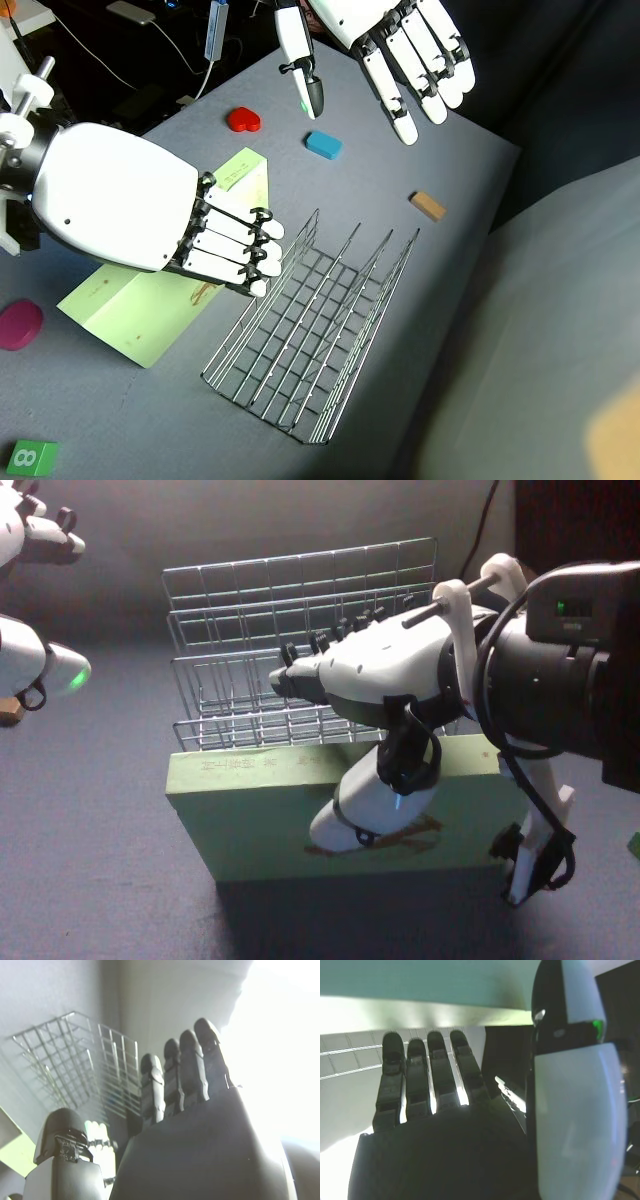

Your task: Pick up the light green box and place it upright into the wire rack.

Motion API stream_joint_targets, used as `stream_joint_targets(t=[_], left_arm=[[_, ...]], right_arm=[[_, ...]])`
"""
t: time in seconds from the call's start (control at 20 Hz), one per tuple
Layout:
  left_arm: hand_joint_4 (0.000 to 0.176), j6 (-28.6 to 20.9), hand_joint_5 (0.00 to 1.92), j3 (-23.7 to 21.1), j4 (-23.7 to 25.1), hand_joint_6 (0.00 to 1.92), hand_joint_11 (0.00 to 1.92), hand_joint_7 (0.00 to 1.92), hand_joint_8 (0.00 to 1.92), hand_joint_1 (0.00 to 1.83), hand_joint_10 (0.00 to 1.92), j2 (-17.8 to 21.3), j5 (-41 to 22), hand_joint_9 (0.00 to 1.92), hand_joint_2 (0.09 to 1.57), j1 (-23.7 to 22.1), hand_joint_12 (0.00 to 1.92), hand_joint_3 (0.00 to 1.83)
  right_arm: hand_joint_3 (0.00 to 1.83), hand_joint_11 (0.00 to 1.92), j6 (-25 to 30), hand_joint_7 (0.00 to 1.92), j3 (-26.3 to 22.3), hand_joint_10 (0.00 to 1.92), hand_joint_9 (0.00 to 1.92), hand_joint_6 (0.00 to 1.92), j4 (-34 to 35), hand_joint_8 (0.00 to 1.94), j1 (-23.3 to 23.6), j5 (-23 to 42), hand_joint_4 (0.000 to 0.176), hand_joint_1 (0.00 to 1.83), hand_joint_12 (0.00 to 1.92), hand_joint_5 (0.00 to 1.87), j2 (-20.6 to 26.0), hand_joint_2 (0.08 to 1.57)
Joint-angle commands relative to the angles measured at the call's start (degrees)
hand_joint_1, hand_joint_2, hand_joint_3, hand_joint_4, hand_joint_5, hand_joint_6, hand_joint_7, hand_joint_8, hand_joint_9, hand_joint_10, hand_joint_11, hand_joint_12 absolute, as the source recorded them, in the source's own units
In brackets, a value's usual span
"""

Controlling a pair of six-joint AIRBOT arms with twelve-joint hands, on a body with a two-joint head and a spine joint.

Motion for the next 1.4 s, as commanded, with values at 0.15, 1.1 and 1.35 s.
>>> stream_joint_targets(t=[0.15,1.1,1.35], left_arm=[[0.080,0.4,0.24,0.2,4.3,0.00,0.00,0.17,0.00,0.20,0.00,0.3,-1.6,0.11,1.16,-1.4,0.39,0.00],[0.080,0.5,0.24,-0.4,3.8,0.00,0.00,0.17,0.00,0.18,0.00,0.4,0.5,0.12,1.19,-3.5,0.35,0.01],[0.081,2.8,0.24,-0.4,1.6,0.00,0.00,0.17,0.00,0.17,0.00,0.9,1.2,0.13,1.19,-4.1,0.37,0.00]], right_arm=[[0.00,0.00,-0.4,0.13,0.0,0.01,0.10,0.01,-2.9,0.01,0.3,-2.1,0.000,0.76,0.61,0.12,-0.1,0.95],[0.00,0.77,-2.4,1.01,-1.3,1.05,0.89,1.05,-0.8,1.14,2.5,-1.9,0.000,1.24,1.45,0.83,1.6,1.15],[0.00,0.75,-3.0,0.92,-2.3,1.41,0.82,1.08,-1.0,1.15,7.7,-3.6,0.000,1.35,1.43,0.76,4.5,1.17]])
